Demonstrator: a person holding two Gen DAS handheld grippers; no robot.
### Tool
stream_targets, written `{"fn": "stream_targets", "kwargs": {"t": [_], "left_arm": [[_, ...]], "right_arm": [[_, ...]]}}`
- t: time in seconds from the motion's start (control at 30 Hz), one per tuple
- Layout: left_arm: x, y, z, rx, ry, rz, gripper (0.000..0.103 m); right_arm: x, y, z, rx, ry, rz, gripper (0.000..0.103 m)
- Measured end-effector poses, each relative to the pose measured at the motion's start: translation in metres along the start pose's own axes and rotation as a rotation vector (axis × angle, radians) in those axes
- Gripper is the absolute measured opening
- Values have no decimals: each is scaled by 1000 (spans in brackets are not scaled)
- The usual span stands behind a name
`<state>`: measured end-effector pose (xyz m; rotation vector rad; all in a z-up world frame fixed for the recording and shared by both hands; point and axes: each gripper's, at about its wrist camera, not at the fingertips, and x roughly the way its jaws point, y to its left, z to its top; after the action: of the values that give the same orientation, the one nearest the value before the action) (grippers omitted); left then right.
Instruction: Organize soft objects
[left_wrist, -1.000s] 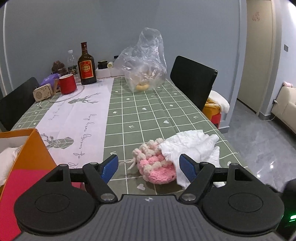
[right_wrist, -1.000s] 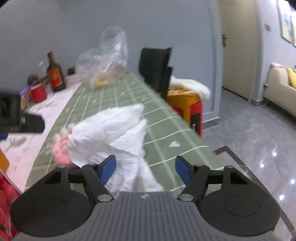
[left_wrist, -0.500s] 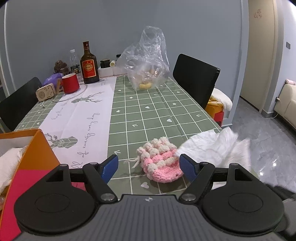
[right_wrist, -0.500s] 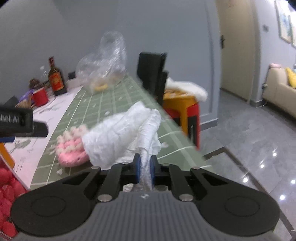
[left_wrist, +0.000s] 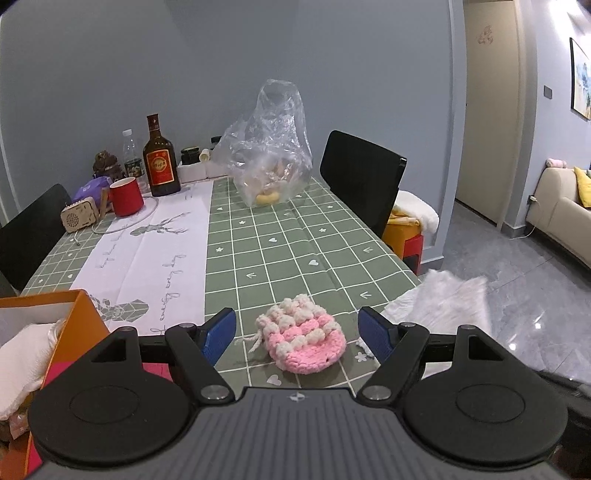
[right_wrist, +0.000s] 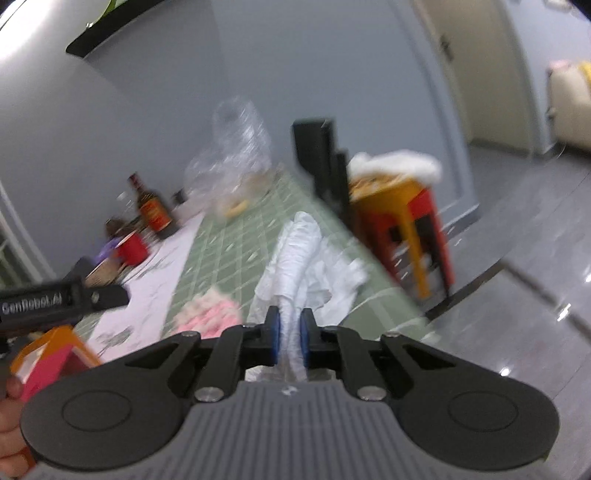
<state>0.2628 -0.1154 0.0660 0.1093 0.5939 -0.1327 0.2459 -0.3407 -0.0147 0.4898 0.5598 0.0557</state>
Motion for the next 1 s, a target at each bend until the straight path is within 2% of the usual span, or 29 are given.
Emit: {"fn": "stream_targets", "kwargs": {"t": [0.1, 0.17, 0.2, 0.3, 0.4, 0.5, 0.63, 0.77, 1.0], "left_arm": [[-2, 0, 1, -4, -4, -5, 88], [-3, 1, 1, -7, -5, -10, 88], [-3, 1, 0, -7, -6, -14, 88], [-4, -2, 0, 8, -3, -11, 88], [-6, -4, 0, 29, -22, 4, 88], [1, -7, -2, 40, -5, 7, 88], [13, -9, -6, 36, 34, 53, 88], [9, -7, -7, 33, 17, 60, 88], [1, -5, -5, 22, 10, 32, 88]], "right_arm": [[7, 0, -5, 62, -16, -77, 36], [12, -3, -10, 99, -31, -115, 61], [15, -5, -11, 120, -33, -126, 66], [21, -13, -17, 219, -65, -150, 97], [31, -14, -17, 255, -62, -144, 97], [42, -10, -16, 258, -71, -162, 99], [59, -6, -9, 209, -50, -196, 100], [69, -3, -4, 169, -29, -214, 100], [102, 22, -2, -50, 20, -315, 100]]}}
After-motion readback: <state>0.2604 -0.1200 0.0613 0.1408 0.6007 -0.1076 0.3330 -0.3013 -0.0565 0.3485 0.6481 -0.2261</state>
